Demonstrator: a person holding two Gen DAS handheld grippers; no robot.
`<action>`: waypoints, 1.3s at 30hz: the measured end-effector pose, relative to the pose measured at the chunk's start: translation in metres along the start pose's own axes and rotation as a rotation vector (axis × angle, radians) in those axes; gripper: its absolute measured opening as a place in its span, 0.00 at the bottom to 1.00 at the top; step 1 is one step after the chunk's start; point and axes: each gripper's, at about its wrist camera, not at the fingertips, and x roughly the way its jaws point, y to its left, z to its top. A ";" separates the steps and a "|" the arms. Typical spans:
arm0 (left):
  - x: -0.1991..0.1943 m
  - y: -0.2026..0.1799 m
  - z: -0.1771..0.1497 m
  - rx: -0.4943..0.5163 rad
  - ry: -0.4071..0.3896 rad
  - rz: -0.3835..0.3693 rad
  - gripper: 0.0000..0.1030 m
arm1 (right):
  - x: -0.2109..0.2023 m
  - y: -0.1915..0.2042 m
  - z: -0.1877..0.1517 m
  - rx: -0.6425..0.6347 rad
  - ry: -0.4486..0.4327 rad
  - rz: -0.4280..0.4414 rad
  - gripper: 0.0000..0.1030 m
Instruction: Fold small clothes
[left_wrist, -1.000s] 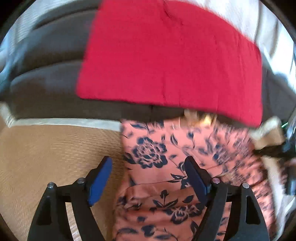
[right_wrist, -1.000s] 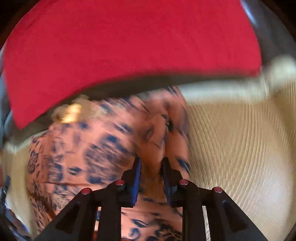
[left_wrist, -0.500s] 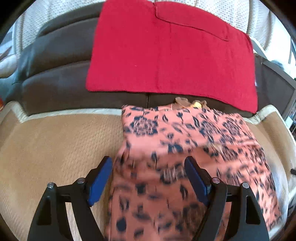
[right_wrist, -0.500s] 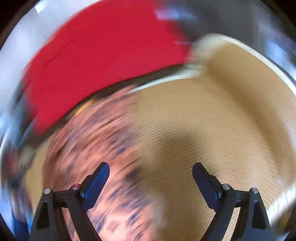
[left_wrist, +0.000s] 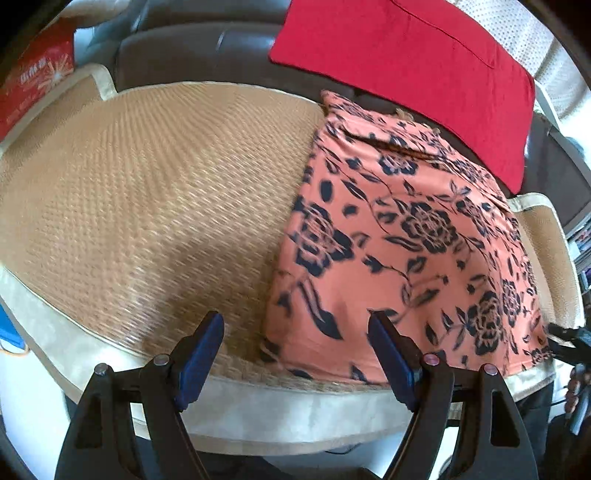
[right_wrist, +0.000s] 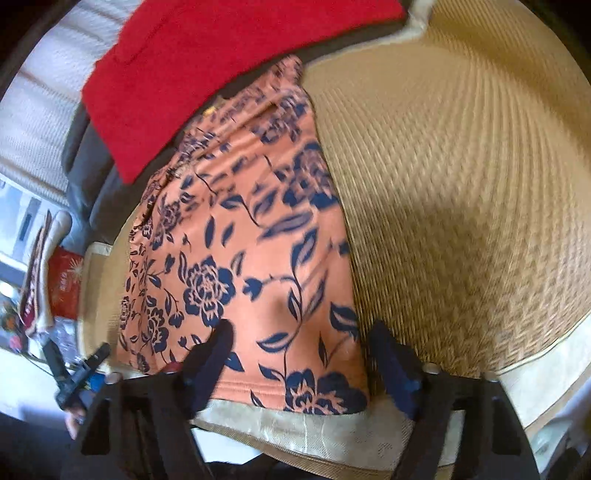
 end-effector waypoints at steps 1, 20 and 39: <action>0.002 -0.005 -0.001 0.011 0.004 -0.006 0.79 | 0.003 -0.002 -0.001 0.005 0.014 0.003 0.53; 0.022 -0.021 -0.002 0.070 0.082 -0.009 0.12 | -0.002 -0.014 -0.016 -0.026 0.073 -0.022 0.13; -0.018 -0.026 0.024 0.065 -0.021 -0.020 0.10 | -0.016 0.005 0.000 -0.087 0.117 0.043 0.07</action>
